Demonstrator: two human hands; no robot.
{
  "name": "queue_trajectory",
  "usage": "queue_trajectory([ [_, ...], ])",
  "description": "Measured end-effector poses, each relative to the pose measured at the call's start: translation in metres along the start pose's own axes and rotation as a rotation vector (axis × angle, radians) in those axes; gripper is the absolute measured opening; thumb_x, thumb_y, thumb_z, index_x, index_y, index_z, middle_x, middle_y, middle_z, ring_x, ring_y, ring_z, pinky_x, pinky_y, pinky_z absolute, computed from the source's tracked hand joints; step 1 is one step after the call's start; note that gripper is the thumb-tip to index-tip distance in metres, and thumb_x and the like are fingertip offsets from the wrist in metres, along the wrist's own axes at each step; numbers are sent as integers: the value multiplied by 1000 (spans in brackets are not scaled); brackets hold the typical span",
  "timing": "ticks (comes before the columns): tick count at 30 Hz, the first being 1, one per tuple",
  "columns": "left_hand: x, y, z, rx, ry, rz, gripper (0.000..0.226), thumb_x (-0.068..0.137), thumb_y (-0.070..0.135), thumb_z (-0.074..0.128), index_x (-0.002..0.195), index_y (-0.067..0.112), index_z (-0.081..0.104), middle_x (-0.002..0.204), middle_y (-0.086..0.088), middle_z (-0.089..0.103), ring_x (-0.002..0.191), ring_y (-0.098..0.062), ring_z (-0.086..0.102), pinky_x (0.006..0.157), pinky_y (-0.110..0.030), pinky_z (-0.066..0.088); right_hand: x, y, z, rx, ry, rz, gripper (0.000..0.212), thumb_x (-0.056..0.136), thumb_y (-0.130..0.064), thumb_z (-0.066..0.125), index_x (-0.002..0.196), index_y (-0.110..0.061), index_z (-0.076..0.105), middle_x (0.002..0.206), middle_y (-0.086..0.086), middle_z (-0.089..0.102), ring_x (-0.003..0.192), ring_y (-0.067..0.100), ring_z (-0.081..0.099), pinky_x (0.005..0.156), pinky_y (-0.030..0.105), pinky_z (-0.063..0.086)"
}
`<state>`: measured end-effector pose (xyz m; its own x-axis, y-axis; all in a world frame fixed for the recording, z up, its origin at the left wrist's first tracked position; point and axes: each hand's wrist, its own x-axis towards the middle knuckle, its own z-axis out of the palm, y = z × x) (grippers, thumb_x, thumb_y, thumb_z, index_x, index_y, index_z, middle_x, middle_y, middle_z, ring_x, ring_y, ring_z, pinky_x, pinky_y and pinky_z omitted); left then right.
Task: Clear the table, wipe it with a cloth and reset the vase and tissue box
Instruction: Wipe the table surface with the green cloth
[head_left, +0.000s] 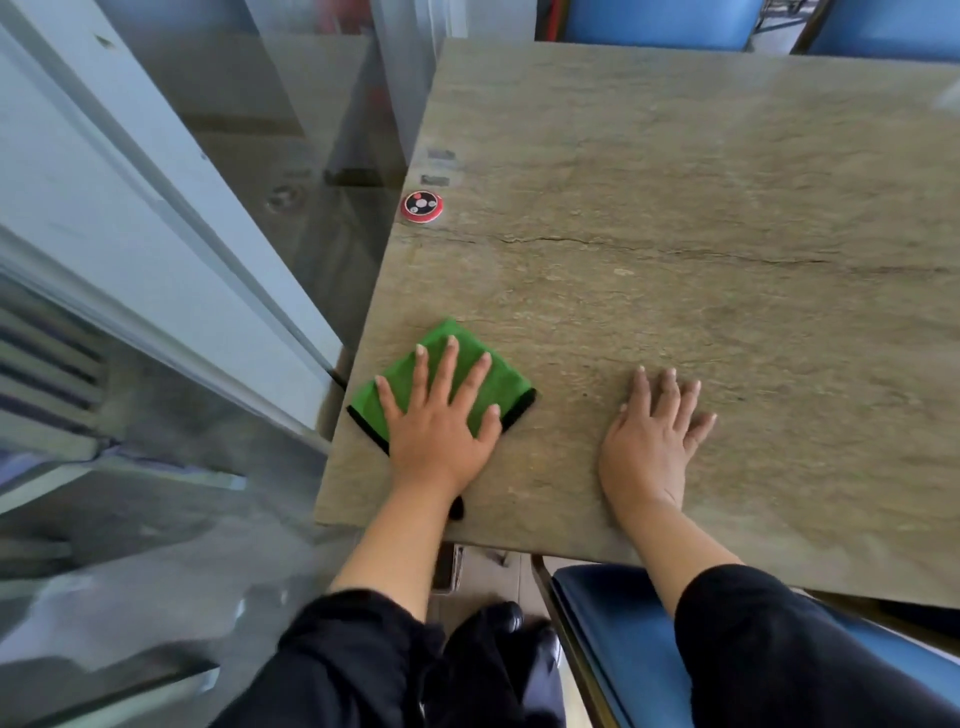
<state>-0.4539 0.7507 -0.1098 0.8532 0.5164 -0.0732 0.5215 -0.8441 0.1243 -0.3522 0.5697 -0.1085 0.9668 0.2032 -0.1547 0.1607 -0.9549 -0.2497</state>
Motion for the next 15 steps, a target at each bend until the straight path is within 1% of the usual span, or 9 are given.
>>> queue_trajectory([
  [3, 20, -24, -5, 0, -31, -98, 58, 91, 59, 13, 146, 46, 1, 160, 8, -10, 146, -25, -13, 111, -65, -6, 3, -5, 1, -6, -5, -6, 53, 101, -21, 17, 153, -18, 6, 161, 11, -5, 145, 33, -18, 115, 54, -14],
  [7, -13, -10, 5, -15, 28, -182, 58, 92, 54, 15, 148, 42, 4, 160, 4, -6, 147, -28, -8, 111, -66, 0, 4, 0, -1, 32, -8, -20, 51, 102, -23, 19, 153, -19, 11, 161, 10, -2, 146, 32, -17, 116, 52, -14],
  [9, -45, 11, 10, -33, 40, -166, 59, 92, 52, 16, 149, 40, 5, 160, 1, -6, 146, -30, -8, 110, -67, -1, 6, 3, -4, 108, 5, -31, 50, 102, -20, 23, 152, -20, 18, 161, 9, 3, 147, 30, -14, 116, 50, -14],
  [12, -84, 47, 19, -27, 16, -72, 61, 91, 49, 22, 149, 36, 12, 160, -2, 1, 146, -34, -2, 108, -69, -1, 8, 6, -6, 231, 12, -39, 49, 100, -13, 31, 148, -21, 30, 160, 7, 11, 148, 27, -9, 118, 45, -12],
  [14, -91, 58, 22, -9, -5, -34, 62, 90, 50, 24, 149, 37, 12, 161, -1, 2, 146, -34, -2, 107, -70, -2, 6, 9, -9, 297, 4, -43, 48, 99, -11, 33, 146, -22, 35, 159, 6, 15, 148, 25, -6, 118, 42, -11],
  [15, -87, 56, 21, -5, -11, -22, 62, 89, 51, 23, 149, 39, 10, 161, 1, -1, 146, -32, -5, 107, -70, -4, 6, 11, -11, 335, -4, -49, 47, 99, -12, 34, 145, -22, 37, 159, 5, 16, 148, 24, -5, 118, 40, -10],
])
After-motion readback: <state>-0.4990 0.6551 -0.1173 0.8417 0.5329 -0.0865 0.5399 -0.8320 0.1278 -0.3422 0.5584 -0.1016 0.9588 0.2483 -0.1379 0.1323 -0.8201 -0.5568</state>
